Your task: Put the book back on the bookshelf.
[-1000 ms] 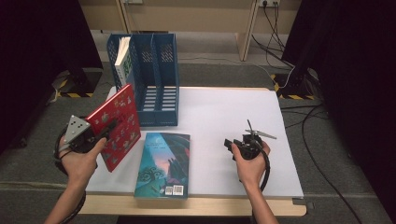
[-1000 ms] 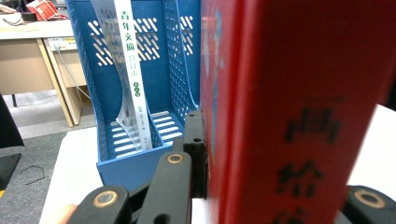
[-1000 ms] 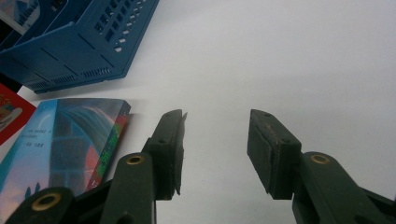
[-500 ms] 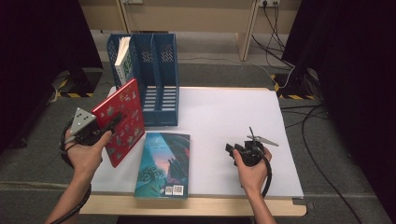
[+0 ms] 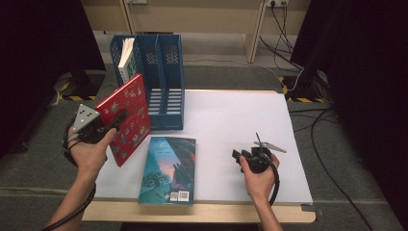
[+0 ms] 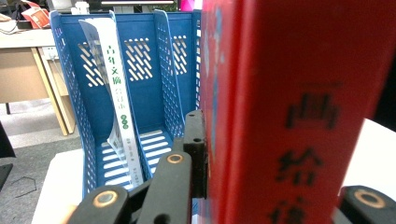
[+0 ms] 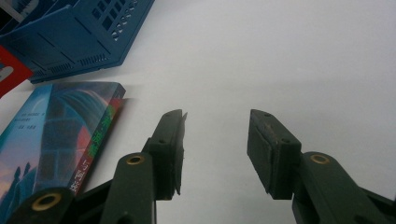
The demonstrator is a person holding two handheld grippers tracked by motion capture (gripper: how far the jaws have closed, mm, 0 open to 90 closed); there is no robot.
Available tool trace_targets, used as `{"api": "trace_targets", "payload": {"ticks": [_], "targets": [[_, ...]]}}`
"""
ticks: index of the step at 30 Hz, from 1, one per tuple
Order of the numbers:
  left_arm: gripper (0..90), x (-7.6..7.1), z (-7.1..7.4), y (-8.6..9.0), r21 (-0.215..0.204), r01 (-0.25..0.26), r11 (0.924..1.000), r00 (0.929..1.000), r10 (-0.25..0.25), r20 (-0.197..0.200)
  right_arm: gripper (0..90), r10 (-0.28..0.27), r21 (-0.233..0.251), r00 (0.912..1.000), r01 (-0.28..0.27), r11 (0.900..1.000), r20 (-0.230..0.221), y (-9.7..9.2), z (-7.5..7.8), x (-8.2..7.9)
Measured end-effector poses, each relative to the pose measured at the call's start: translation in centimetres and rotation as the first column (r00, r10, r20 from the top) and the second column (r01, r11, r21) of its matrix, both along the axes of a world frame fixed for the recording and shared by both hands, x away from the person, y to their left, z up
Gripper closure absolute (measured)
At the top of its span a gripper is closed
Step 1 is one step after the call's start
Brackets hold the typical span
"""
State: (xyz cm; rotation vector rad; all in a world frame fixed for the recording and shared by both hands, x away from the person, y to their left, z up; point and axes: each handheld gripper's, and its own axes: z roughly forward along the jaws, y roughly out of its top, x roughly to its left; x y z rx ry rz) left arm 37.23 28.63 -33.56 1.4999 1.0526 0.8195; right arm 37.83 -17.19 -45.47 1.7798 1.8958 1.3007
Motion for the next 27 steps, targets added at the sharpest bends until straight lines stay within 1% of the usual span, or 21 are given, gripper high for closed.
{"api": "trace_targets", "payload": {"ticks": [4, 10, 17, 24, 27], "targets": [[78.9, 0.2, 0.1, -0.1, -0.002, 0.003, 1.0, 1.0, -0.003, 0.002, 56.4, -0.006, -0.005, 1.0, 0.006, 1.0, 0.002, 0.0, -0.2, -0.2], [78.8, 0.4, 0.4, 0.1, 0.0, -0.001, 1.0, 1.0, 0.001, 0.003, 56.4, -0.014, 0.0, 0.9999, 0.014, 0.9999, 0.004, -0.1, -0.1, -0.3], [78.8, 0.6, 0.9, 0.1, 0.008, -0.002, 1.0, 1.0, 0.002, 0.004, 56.4, -0.013, -0.003, 0.9999, 0.013, 0.9999, 0.003, -0.2, -0.2, -0.3], [78.8, 0.8, 1.3, 0.0, 0.002, 0.002, 1.0, 1.0, -0.002, 0.008, 56.4, -0.006, -0.004, 1.0, 0.006, 1.0, -0.004, 0.0, -0.3, -0.4], [78.8, 1.0, 1.5, 0.0, 0.002, 0.003, 1.0, 0.9999, -0.003, 0.011, 56.3, -0.01, 0.002, 0.9999, 0.01, 0.9999, -0.004, 0.1, -0.2, -0.3]]}}
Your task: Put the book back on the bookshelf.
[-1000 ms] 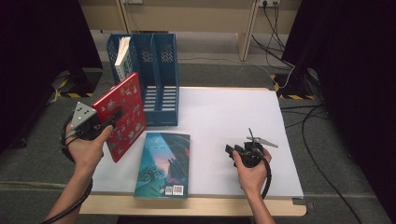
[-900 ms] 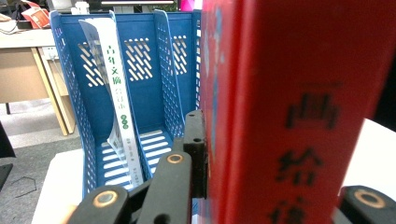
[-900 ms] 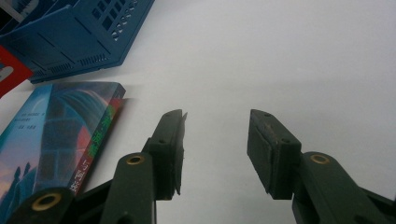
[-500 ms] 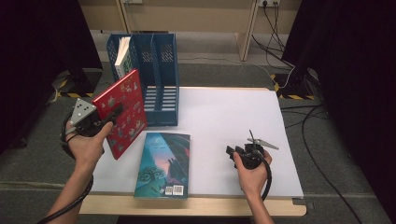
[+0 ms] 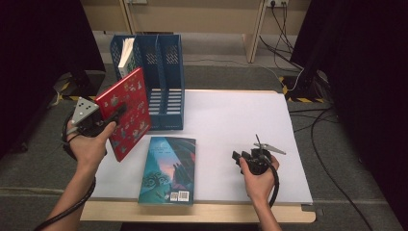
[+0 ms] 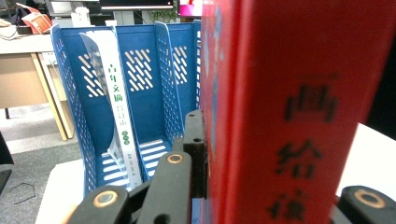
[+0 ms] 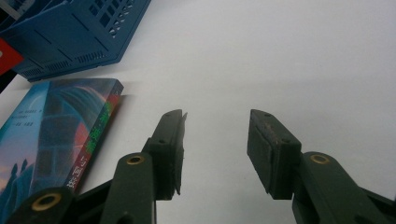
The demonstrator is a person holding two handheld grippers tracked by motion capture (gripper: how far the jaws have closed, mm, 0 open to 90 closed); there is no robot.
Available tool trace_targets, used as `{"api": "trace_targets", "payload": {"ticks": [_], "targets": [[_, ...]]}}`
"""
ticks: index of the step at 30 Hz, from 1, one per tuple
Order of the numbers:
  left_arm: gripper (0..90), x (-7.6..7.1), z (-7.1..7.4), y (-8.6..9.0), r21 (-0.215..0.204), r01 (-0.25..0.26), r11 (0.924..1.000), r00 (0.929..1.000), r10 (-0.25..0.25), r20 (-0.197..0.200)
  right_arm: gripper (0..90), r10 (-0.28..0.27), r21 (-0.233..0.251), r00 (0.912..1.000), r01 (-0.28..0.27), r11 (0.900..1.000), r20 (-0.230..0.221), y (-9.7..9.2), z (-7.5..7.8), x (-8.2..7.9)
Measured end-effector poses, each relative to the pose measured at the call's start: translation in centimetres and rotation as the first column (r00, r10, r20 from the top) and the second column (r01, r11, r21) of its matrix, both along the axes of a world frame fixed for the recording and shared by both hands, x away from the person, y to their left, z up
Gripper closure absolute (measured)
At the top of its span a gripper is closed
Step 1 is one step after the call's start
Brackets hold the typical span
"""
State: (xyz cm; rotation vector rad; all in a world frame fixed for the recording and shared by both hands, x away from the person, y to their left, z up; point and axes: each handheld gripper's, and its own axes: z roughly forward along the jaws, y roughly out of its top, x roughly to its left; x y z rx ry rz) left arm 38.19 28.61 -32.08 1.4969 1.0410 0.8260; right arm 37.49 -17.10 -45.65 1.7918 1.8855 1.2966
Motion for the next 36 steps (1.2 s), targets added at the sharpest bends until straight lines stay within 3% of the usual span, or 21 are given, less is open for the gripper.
{"api": "trace_targets", "payload": {"ticks": [25, 36], "targets": [[78.8, 1.6, 2.2, -0.7, -0.016, -0.01, 0.9998, 0.9998, 0.01, 0.015, 55.7, -0.003, -0.012, 0.9999, 0.003, 0.9999, 0.01, -0.2, 0.0, -0.1], [78.9, 3.7, 3.2, -1.2, -0.019, -0.007, 0.9998, 0.9999, 0.007, 0.013, 55.7, -0.023, -0.029, 0.9997, 0.023, 0.9993, 0.001, -0.3, -0.5, 0.2]]}}
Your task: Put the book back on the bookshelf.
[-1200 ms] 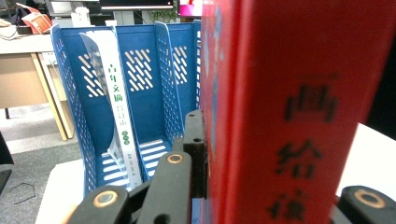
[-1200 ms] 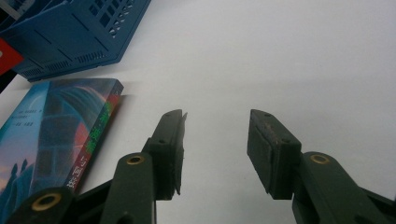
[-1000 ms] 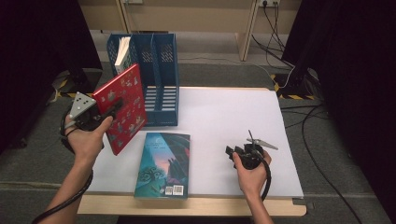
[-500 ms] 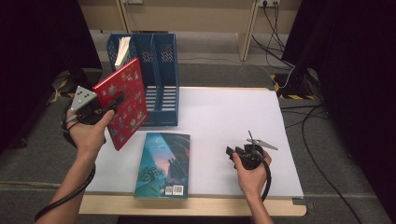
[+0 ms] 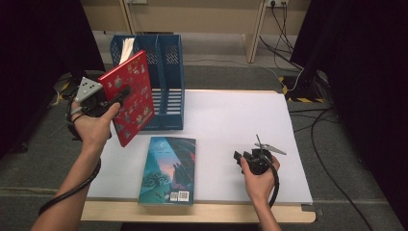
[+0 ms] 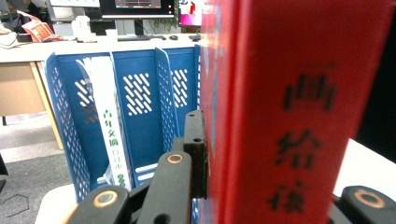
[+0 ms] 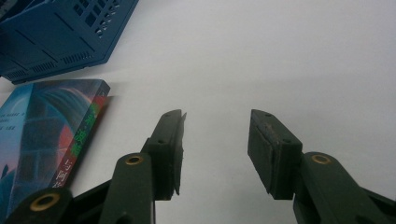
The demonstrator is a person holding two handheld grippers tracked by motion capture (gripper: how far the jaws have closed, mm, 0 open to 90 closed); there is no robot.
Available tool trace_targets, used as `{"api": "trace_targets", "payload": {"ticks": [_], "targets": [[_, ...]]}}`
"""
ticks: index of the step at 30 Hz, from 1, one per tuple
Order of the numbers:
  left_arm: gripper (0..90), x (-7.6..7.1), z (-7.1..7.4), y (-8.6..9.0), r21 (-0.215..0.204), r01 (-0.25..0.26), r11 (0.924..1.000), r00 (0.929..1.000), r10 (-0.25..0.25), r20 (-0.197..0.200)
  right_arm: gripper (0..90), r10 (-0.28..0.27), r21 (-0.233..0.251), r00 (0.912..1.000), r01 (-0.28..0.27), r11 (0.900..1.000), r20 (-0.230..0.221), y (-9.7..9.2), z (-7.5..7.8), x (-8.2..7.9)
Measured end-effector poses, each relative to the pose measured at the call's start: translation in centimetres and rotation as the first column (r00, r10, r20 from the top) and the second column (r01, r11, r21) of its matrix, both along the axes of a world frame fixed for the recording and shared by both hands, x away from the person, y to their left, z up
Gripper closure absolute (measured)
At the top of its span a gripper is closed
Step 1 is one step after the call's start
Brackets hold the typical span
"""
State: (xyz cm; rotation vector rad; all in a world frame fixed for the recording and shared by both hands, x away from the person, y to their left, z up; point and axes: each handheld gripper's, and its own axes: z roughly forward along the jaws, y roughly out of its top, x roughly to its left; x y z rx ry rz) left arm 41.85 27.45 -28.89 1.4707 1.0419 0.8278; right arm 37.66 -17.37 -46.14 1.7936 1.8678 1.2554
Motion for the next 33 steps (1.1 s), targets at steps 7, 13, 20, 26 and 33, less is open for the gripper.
{"api": "trace_targets", "payload": {"ticks": [7, 13, 20, 26, 33], "targets": [[78.9, 1.2, 0.4, -0.3, 0.0, -0.011, 0.9999, 0.9999, 0.011, -0.004, 55.7, -0.002, 0.004, 1.0, 0.002, 1.0, 0.001, -0.1, 0.2, -0.1], [78.8, 2.3, 0.7, -0.4, -0.005, -0.026, 0.9996, 0.9997, 0.026, 0.0, 55.7, -0.003, 0.005, 1.0, 0.003, 1.0, 0.004, -0.1, 0.2, -0.1], [78.9, 3.4, 0.8, -0.7, 0.002, -0.043, 0.9991, 0.9991, 0.043, 0.002, 55.7, 0.004, 0.004, 1.0, -0.004, 1.0, 0.006, 0.0, 0.2, -0.2], [78.8, 4.3, 0.6, -0.8, 0.003, -0.051, 0.9987, 0.9987, 0.051, -0.001, 55.7, 0.004, 0.005, 1.0, -0.004, 1.0, 0.008, 0.0, 0.2, -0.2], [78.9, 5.1, 0.4, -1.0, 0.008, -0.064, 0.9979, 0.9979, 0.064, -0.005, 55.8, 0.008, 0.002, 0.9999, -0.008, 1.0, 0.011, 0.0, 0.3, -0.2]]}}
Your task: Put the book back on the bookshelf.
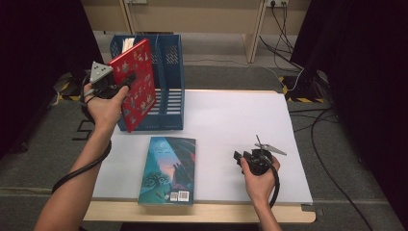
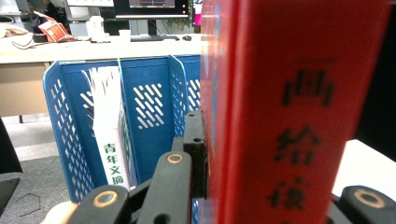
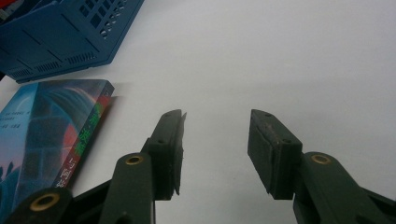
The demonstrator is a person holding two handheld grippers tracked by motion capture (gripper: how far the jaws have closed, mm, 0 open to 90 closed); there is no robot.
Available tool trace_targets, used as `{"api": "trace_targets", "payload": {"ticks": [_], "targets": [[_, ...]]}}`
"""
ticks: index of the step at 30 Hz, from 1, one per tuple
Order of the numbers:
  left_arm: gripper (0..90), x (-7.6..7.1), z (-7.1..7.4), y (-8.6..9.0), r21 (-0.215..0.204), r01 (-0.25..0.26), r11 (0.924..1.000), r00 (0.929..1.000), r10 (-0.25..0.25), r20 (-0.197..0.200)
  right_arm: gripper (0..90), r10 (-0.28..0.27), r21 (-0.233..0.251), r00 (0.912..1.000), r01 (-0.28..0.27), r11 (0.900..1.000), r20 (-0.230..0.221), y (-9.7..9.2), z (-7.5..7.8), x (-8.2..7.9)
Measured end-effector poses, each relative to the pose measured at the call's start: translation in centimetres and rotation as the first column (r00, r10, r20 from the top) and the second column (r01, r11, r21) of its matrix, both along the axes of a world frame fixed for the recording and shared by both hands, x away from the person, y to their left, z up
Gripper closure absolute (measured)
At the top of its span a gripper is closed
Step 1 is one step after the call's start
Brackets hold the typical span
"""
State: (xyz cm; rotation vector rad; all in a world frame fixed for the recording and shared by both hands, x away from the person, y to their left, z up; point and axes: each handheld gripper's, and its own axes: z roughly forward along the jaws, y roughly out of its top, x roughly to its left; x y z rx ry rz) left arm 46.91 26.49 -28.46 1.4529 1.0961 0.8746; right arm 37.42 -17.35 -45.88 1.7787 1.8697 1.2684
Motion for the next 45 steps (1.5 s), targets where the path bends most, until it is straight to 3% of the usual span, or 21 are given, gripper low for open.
{"api": "trace_targets", "payload": {"ticks": [23, 45], "targets": [[78.8, 3.1, -0.4, -0.6, 0.007, -0.038, 0.9993, 0.9993, 0.038, -0.002, 55.8, 0.01, -0.031, 0.9997, -0.01, 0.9995, 0.022, 0.3, 0.1, -0.1], [78.8, 5.6, -0.7, -1.1, 0.015, -0.055, 0.9984, 0.9985, 0.055, -0.002, 55.8, -0.008, -0.012, 0.9998, 0.008, 0.9999, 0.02, 0.1, 0.3, -0.1]]}}
